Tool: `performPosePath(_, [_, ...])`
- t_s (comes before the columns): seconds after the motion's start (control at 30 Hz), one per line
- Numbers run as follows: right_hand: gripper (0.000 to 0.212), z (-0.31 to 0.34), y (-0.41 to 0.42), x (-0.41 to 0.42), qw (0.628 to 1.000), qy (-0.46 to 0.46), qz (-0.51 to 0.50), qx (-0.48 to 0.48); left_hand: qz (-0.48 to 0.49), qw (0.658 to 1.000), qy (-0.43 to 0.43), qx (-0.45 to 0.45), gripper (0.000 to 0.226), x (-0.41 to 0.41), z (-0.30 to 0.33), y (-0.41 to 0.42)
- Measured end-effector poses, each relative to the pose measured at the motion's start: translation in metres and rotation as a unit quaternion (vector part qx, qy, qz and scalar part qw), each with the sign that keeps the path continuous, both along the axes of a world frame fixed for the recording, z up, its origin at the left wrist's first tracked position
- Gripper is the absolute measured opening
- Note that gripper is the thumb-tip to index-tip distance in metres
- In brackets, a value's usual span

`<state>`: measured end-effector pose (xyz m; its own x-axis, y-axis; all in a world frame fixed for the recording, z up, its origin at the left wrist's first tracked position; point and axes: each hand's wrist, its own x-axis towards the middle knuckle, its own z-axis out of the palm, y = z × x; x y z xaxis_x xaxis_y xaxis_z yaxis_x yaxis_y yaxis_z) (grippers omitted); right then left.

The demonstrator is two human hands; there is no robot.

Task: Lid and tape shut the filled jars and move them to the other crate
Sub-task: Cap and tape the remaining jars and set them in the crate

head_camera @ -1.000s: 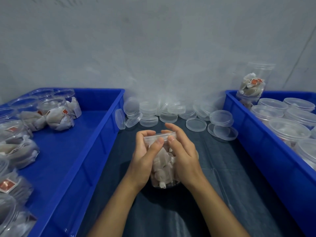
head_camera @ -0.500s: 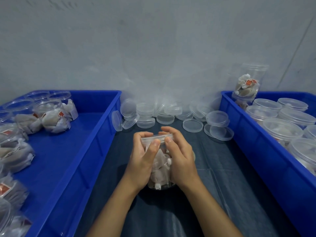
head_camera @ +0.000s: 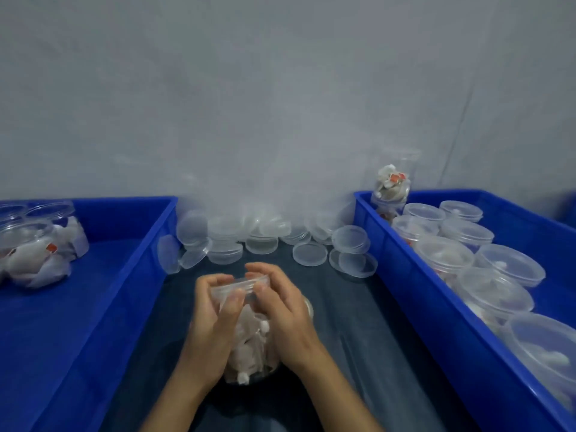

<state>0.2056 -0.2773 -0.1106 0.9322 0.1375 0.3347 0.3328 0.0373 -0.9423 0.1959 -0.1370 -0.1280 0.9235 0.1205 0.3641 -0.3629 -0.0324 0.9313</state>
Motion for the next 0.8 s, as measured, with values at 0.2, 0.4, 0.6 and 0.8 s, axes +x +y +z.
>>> performPosePath(0.2, [0.050,0.034,-0.031,0.014,0.975,0.053,0.047,-0.213,-0.006,0.999,0.031,0.021,0.056,-0.003,0.007,0.002])
performPosePath(0.4, [0.059,0.066,-0.050,0.019,0.951,0.026,0.002,-0.309,-0.009,0.999,0.026,0.026,0.065,0.010,0.000,-0.006])
performPosePath(0.6, [0.059,0.112,-0.072,0.025,0.936,-0.035,-0.069,-0.342,-0.001,0.994,0.015,0.105,0.072,0.000,0.014,-0.021])
performPosePath(0.8, [0.047,0.176,-0.116,0.038,0.945,-0.053,-0.151,-0.284,-0.030,0.980,-0.036,0.195,0.047,0.014,0.046,-0.050])
